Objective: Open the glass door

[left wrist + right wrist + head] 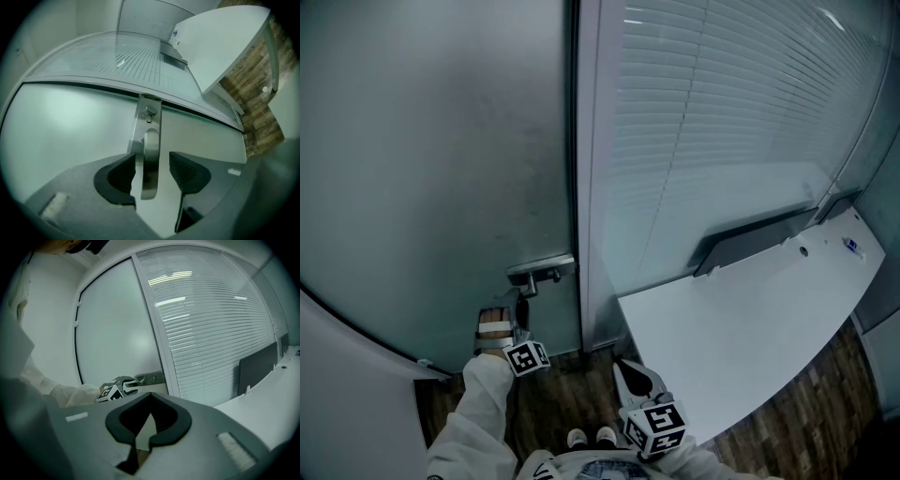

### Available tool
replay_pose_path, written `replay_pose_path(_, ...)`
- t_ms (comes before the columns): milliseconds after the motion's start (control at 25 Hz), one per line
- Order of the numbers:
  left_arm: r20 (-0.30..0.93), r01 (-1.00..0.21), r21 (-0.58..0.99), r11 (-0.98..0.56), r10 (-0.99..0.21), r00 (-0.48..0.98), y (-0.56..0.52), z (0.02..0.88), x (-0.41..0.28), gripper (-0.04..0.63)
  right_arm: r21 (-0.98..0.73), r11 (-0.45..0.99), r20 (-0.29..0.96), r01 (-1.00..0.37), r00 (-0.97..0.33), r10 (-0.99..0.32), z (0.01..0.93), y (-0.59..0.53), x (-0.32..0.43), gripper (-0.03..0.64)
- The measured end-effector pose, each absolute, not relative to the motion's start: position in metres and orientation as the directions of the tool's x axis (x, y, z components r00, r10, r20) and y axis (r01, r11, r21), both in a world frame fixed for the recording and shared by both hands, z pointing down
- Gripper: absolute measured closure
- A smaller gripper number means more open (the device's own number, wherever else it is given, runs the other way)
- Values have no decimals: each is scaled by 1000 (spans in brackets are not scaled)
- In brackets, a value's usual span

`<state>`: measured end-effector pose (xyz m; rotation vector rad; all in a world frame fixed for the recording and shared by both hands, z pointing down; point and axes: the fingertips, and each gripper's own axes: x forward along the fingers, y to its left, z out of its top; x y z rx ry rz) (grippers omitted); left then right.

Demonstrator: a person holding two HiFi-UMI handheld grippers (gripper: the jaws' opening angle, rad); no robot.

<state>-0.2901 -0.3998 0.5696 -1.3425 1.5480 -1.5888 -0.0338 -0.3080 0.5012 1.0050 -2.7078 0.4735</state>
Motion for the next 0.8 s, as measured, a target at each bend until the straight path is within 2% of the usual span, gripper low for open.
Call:
replay_pose_path(280,291,-251,-945,-208,-887,-358,-414,575,-296,381,-229,700,320,-677,-731,-603,507,-310,-30,614)
replay_pose_path(360,278,-256,-947,-193,-893,-355,-416,573,-296,471,-230,698,322,-678,-730,-603,507,-310,-30,614)
replay_pose_path(440,270,-257,-949,-184,-896,-354,-416,573,-295,492,-230,698,324,-678,-729,-603,508,-310,-30,614)
replay_pose_path(800,253,-325,-936,-134,-899,-358,-418,572,-296,491,-245,699,339,-672,-735,-587,514,-310,-35,614)
